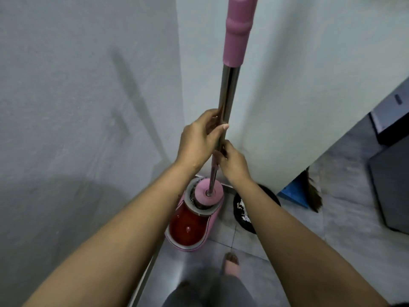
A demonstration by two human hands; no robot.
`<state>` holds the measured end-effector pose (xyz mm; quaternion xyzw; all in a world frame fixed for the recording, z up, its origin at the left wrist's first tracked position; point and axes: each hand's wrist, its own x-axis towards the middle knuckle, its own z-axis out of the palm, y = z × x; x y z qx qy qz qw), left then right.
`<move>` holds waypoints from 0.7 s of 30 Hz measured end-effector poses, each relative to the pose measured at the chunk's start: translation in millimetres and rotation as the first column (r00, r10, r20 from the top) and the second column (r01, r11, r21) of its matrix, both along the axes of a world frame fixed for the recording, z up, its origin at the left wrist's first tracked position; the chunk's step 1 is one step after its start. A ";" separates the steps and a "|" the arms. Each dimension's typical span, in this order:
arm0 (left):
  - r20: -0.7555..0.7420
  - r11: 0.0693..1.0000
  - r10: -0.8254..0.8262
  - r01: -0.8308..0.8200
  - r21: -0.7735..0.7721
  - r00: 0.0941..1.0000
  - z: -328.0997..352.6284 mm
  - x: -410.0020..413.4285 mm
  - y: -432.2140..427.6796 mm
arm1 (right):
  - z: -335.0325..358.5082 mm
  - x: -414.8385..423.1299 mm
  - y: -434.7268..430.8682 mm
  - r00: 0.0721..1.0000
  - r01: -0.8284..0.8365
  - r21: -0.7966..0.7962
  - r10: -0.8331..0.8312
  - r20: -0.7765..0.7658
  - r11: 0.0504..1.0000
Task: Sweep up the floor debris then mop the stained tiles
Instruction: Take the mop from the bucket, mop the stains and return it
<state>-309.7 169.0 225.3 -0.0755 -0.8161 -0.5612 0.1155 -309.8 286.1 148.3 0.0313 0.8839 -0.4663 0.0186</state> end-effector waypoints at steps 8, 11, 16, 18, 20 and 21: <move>0.120 0.993 0.102 -0.094 -0.070 0.988 -47.3 -59.4 -4.6 | -42.5 -69.8 0.2 0.973 -0.179 -0.013 0.179 0.146 0.984; 0.135 0.987 0.142 -0.130 -0.095 0.981 -59.9 -83.7 -1.9 | -53.5 -95.8 3.6 0.954 -0.233 -0.004 0.229 0.192 0.972; 0.128 0.967 0.225 -0.205 -0.151 0.966 -74.5 -125.2 -1.2 | -66.2 -141.7 6.1 0.929 -0.309 -0.001 0.302 0.216 0.951; 0.137 0.957 0.262 -0.239 -0.163 0.955 -79.4 -140.7 -2.4 | -71.6 -160.3 5.0 0.909 -0.351 0.009 0.338 0.245 0.936; 0.171 0.957 0.268 -0.241 -0.164 0.948 -85.7 -151.4 -5.2 | -79.7 -175.3 3.4 0.883 -0.399 0.031 0.375 0.283 0.916; 0.202 0.962 0.254 -0.224 -0.158 0.946 -89.6 -153.9 -6.9 | -84.0 -179.5 2.7 0.867 -0.422 0.040 0.390 0.309 0.906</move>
